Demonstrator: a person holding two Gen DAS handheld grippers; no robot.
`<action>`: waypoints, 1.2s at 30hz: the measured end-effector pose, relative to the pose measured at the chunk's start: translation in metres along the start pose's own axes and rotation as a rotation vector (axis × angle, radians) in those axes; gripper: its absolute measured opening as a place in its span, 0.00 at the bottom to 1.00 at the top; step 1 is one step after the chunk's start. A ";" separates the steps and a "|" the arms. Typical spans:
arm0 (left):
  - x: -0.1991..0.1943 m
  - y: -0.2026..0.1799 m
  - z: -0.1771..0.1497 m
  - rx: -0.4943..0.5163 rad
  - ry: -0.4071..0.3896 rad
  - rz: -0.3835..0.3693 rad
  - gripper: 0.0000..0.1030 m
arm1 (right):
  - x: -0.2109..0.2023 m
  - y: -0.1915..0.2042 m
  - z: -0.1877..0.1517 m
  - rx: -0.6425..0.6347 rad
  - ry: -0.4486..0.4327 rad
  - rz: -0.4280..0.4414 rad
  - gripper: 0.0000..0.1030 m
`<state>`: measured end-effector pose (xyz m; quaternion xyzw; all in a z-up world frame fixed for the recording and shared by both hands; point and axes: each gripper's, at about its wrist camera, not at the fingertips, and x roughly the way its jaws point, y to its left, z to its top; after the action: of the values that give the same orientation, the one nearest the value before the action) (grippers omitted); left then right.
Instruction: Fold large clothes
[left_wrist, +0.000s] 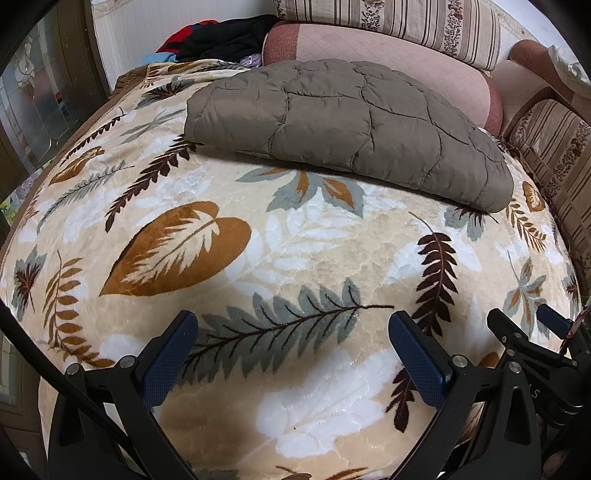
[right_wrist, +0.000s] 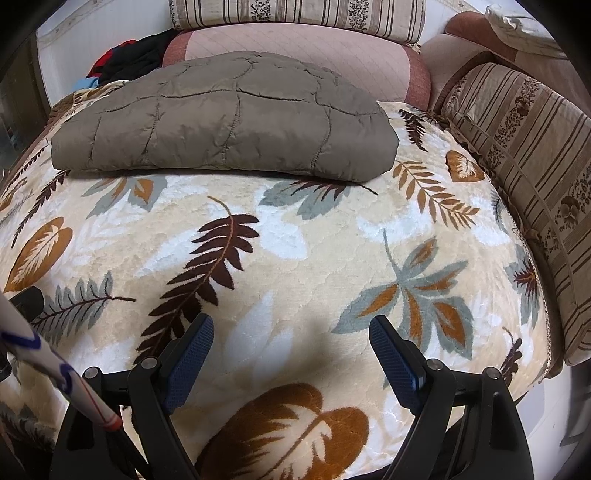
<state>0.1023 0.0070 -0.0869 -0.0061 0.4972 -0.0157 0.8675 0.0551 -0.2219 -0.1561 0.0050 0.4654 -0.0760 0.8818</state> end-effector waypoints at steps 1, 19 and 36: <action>-0.001 0.000 0.000 -0.001 0.001 -0.001 1.00 | 0.000 0.000 0.000 0.000 -0.001 0.000 0.87; -0.023 0.004 0.000 -0.020 -0.082 0.002 1.00 | -0.011 0.002 -0.001 -0.011 -0.028 -0.002 0.87; -0.038 0.003 -0.004 -0.012 -0.128 0.001 1.00 | -0.022 0.009 -0.005 -0.041 -0.054 -0.028 0.87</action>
<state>0.0794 0.0111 -0.0563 -0.0120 0.4405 -0.0116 0.8976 0.0398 -0.2101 -0.1415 -0.0217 0.4431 -0.0791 0.8927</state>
